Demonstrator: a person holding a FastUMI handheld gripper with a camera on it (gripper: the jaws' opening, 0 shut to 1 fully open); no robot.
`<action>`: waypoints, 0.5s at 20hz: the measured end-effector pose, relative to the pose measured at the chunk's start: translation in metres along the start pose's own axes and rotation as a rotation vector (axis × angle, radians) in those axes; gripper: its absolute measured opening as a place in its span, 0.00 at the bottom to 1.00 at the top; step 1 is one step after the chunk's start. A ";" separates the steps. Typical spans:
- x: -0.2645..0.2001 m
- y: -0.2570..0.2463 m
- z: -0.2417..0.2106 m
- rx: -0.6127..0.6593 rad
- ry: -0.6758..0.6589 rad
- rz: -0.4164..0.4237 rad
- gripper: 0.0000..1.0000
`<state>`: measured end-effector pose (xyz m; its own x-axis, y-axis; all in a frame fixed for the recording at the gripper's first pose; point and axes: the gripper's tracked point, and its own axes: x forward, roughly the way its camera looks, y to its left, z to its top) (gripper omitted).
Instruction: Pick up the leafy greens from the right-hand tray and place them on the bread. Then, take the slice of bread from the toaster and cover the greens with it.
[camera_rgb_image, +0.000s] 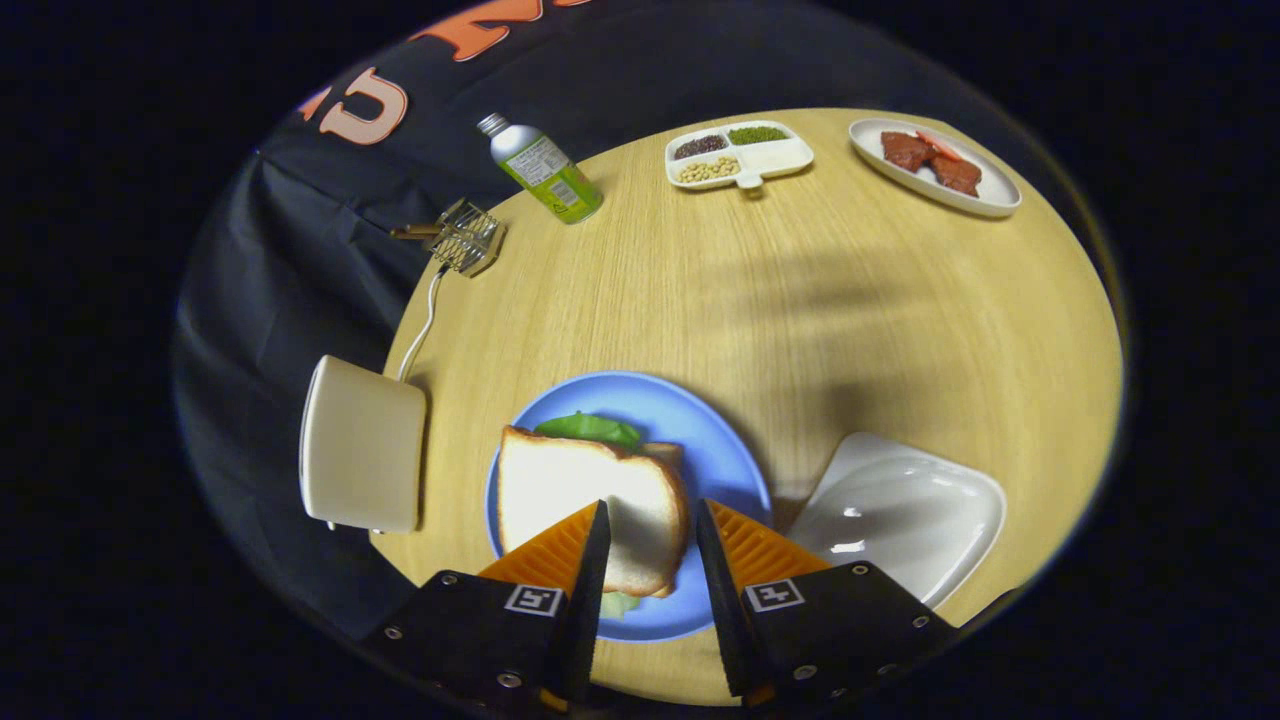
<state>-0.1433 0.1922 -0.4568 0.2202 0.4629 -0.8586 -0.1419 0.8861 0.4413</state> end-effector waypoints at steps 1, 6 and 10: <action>-0.007 -0.002 0.007 -0.004 -0.019 -0.010 0.55; -0.052 0.002 0.048 -0.030 -0.167 -0.035 0.68; -0.097 0.011 0.085 -0.046 -0.297 -0.044 0.78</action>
<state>-0.0840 0.1591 -0.3464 0.4990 0.4167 -0.7598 -0.1681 0.9067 0.3868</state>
